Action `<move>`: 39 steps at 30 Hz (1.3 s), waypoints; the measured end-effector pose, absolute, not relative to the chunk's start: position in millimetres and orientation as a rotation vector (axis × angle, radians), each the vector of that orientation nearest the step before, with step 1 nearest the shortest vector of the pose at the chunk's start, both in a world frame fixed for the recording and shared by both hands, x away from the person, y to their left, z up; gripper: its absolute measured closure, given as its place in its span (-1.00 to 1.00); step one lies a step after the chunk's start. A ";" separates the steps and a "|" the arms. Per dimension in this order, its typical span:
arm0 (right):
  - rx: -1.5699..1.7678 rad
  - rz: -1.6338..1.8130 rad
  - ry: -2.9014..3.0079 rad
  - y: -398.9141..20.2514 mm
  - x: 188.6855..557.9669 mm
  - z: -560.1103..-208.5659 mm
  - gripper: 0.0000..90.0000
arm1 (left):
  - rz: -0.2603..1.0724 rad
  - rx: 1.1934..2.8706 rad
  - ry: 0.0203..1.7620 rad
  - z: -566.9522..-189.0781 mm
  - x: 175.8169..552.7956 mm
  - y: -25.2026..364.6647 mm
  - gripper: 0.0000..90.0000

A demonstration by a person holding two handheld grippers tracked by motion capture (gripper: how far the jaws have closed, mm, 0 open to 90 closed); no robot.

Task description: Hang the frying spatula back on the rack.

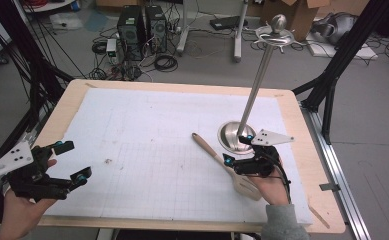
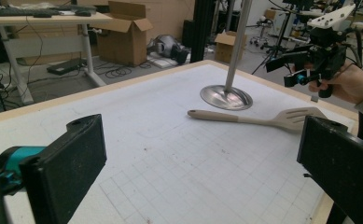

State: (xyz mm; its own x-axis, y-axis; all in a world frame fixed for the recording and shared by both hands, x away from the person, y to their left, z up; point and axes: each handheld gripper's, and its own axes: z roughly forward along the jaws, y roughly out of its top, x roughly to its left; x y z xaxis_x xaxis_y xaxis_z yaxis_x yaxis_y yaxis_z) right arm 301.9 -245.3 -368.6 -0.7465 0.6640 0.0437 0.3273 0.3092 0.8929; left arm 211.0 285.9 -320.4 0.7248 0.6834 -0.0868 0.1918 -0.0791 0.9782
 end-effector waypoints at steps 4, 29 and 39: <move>0.889 1.395 2.252 -240.6 304.8 -372.3 -0.69 | 0.470 1.636 0.722 -321.8 210.6 285.7 -0.96; 0.961 1.281 2.287 -228.1 318.6 -399.4 -0.72 | 0.468 1.652 0.735 -326.2 210.6 284.8 -0.96; 1.001 1.264 2.300 -226.9 320.8 -408.3 -0.71 | 0.466 1.657 0.738 -327.6 211.4 284.4 -0.96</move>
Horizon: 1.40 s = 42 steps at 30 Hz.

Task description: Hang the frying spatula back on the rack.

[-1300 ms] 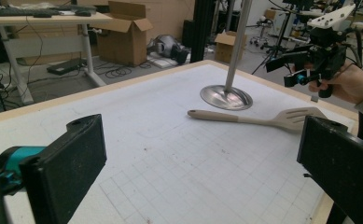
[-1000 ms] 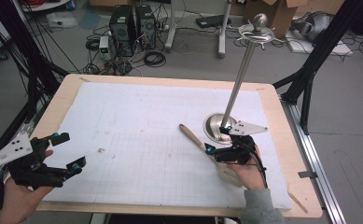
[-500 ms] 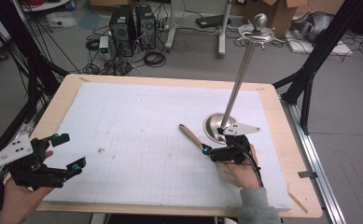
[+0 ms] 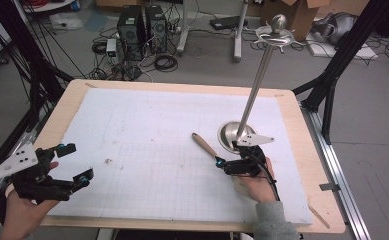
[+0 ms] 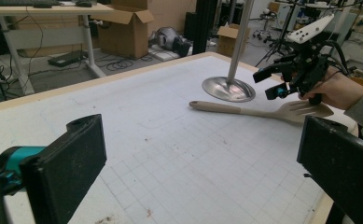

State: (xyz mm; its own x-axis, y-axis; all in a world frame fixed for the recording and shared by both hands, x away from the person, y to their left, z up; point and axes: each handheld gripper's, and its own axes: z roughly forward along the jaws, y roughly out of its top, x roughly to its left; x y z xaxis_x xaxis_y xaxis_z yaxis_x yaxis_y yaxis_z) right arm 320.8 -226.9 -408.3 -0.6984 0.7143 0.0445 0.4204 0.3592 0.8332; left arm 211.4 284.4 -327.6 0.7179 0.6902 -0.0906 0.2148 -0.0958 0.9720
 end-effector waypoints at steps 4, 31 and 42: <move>1.017 1.241 2.316 -226.9 321.9 -411.5 -0.71 | 0.466 1.659 0.739 -327.8 211.7 284.2 -0.96; 1.074 1.152 2.379 -229.6 321.1 -434.2 -0.48 | 0.450 1.667 0.742 -332.8 217.1 280.2 -0.96; 1.039 1.095 2.385 -227.2 318.5 -441.2 -0.30 | 0.450 1.669 0.746 -334.3 219.0 280.2 -0.96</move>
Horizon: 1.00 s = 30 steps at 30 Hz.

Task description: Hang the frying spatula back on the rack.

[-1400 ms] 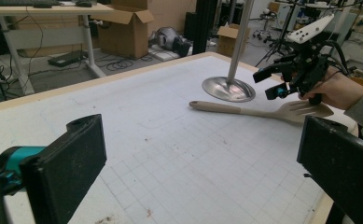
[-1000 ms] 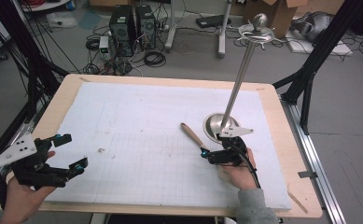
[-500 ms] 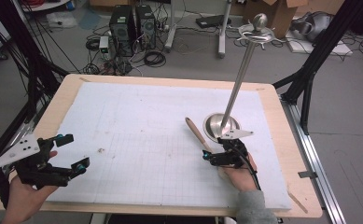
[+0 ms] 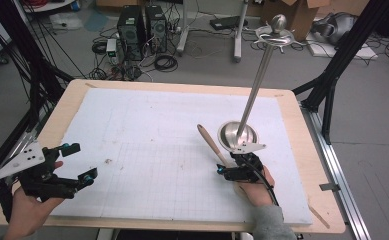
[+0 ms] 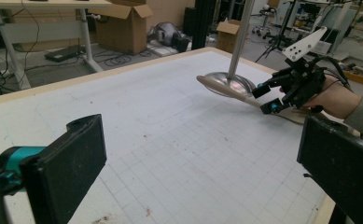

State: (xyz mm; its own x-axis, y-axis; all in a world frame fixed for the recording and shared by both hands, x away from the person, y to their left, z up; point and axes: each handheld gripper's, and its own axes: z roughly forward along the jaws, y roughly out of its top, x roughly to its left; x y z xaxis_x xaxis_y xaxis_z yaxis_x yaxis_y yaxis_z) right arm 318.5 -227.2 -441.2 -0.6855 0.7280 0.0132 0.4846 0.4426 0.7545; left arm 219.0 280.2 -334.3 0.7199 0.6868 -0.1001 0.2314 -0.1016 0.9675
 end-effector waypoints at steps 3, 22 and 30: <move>1.026 1.080 2.374 -226.9 317.2 -442.7 -0.23 | 0.450 1.670 0.746 -334.8 219.2 280.5 -0.96; 0.998 1.038 2.391 -224.3 315.2 -446.3 0.27 | 0.450 1.673 0.756 -337.1 220.0 281.5 -0.96; 1.001 1.041 2.405 -225.1 314.3 -446.4 0.46 | 0.448 1.672 0.759 -337.7 220.3 281.8 -0.96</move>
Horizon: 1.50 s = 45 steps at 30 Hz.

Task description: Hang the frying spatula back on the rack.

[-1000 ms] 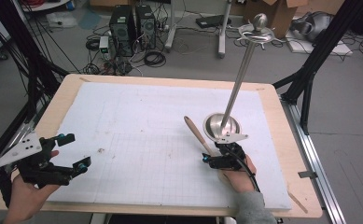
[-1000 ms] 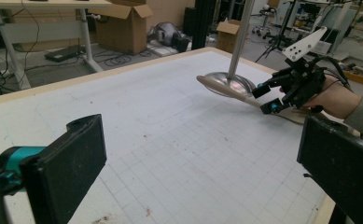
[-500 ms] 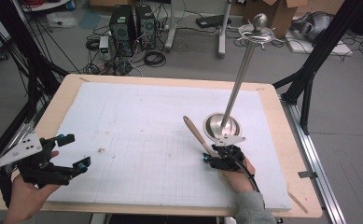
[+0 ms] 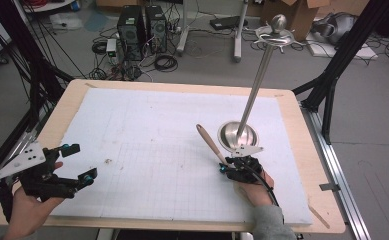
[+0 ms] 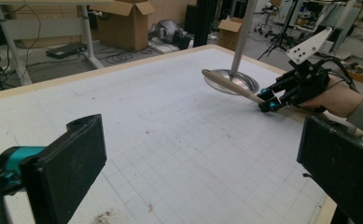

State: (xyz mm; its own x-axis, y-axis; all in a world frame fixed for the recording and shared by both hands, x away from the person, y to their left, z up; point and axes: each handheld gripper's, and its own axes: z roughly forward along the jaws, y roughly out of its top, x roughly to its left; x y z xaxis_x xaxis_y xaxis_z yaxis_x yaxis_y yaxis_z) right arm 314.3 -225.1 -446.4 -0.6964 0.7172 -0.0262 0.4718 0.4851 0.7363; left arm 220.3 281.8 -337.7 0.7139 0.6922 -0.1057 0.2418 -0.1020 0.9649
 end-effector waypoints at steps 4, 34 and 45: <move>0.992 1.043 2.412 -225.2 313.2 -446.5 0.59 | 0.449 1.674 0.760 -337.9 220.4 282.2 -0.96; 1.043 1.061 2.405 -227.4 312.4 -444.8 0.74 | 0.447 1.676 0.758 -337.8 221.1 280.9 -0.96; 1.059 1.177 2.355 -238.4 309.1 -434.9 0.74 | 0.442 1.678 0.754 -337.9 222.5 279.8 -0.96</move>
